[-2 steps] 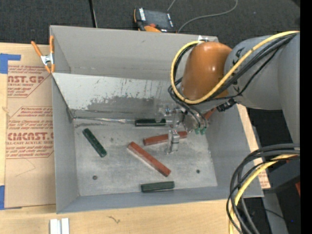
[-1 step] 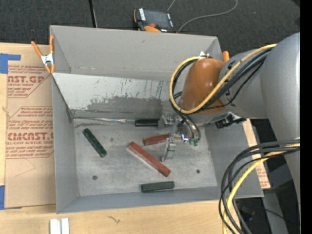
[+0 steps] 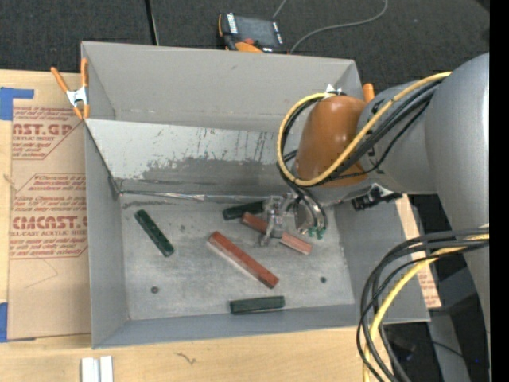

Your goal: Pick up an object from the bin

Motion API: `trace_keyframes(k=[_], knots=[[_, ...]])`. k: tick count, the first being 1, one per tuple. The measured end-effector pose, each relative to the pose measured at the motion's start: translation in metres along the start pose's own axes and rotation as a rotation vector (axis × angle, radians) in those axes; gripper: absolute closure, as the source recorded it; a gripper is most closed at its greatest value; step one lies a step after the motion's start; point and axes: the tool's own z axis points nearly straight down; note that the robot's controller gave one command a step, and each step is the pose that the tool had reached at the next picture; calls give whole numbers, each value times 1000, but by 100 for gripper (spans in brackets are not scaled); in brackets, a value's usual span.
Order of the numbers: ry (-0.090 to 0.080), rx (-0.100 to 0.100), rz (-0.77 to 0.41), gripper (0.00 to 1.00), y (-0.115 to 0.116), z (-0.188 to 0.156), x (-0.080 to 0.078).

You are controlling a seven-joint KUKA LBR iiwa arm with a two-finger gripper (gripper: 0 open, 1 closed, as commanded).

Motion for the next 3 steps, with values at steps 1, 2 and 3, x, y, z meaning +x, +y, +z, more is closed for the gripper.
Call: trace_keyframes(k=[1,2,3], knots=[[0,4,-81,100,-63,1,-1],[-7,0,0,100,-46,-131,24],[0,1,0,0,-47,-126,26]])
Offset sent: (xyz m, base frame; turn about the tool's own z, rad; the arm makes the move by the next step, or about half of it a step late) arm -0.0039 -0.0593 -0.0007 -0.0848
